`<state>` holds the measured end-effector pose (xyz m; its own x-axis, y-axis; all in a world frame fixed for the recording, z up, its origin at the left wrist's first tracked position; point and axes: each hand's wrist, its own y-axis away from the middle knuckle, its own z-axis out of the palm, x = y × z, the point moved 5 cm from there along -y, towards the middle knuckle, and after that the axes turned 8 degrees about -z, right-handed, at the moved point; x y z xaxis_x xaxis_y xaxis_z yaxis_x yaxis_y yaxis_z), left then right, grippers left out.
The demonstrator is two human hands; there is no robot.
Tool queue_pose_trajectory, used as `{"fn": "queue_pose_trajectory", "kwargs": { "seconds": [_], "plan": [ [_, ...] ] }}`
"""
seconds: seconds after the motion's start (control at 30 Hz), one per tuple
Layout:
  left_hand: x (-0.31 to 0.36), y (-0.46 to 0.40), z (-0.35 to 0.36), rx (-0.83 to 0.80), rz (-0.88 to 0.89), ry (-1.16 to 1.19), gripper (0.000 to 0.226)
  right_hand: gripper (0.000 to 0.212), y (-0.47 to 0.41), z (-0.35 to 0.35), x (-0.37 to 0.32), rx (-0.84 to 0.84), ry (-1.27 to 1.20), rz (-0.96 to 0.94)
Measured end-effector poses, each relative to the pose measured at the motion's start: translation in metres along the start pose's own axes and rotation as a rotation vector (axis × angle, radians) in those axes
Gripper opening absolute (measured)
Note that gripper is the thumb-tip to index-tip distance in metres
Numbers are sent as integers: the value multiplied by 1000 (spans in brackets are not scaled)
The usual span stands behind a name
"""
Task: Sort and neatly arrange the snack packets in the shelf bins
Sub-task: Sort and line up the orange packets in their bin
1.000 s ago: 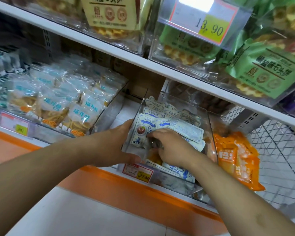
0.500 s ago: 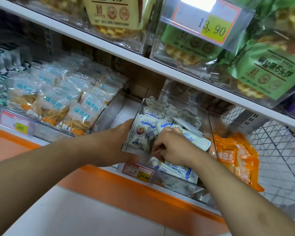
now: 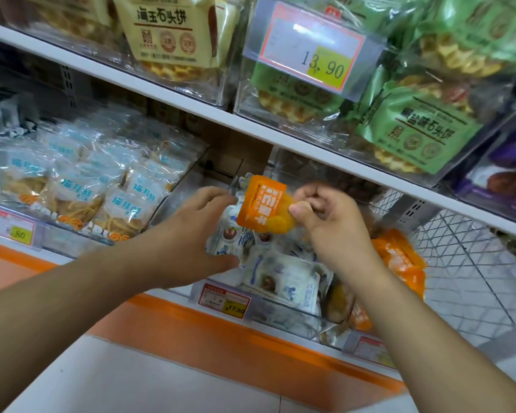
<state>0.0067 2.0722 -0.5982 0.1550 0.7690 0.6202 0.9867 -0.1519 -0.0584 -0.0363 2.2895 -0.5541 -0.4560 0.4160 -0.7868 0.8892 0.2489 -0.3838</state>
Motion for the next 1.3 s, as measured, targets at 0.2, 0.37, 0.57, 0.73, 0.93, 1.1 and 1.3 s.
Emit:
{"fn": "queue_pose_trajectory", "kwargs": {
  "seconds": [0.2, 0.37, 0.57, 0.73, 0.93, 1.1, 1.3],
  "plan": [
    [24, 0, 22, 70, 146, -107, 73, 10, 43, -62, 2, 220, 129, 43],
    [45, -4, 42, 101, 225, -156, 59, 17, 92, -128, 14, 424, 353, 94],
    [51, -7, 55, 80, 195, -149, 61, 24, 124, -167, 11, 514, 697, 66],
    [50, -6, 59, 43, 159, -145, 57, 18, 121, -168, 9, 614, 637, 76],
    [46, -7, 63, 18, 137, -184, 56, 11, 116, -170, 28, 605, 626, 142],
    [47, -6, 66, -14, 130, -215, 55, 35, 103, -144, 61, 142, 704, 183],
    [48, -5, 69, -126, 111, -180, 52, 40, 92, -145, 48, 79, 912, 128]
  ]
}}
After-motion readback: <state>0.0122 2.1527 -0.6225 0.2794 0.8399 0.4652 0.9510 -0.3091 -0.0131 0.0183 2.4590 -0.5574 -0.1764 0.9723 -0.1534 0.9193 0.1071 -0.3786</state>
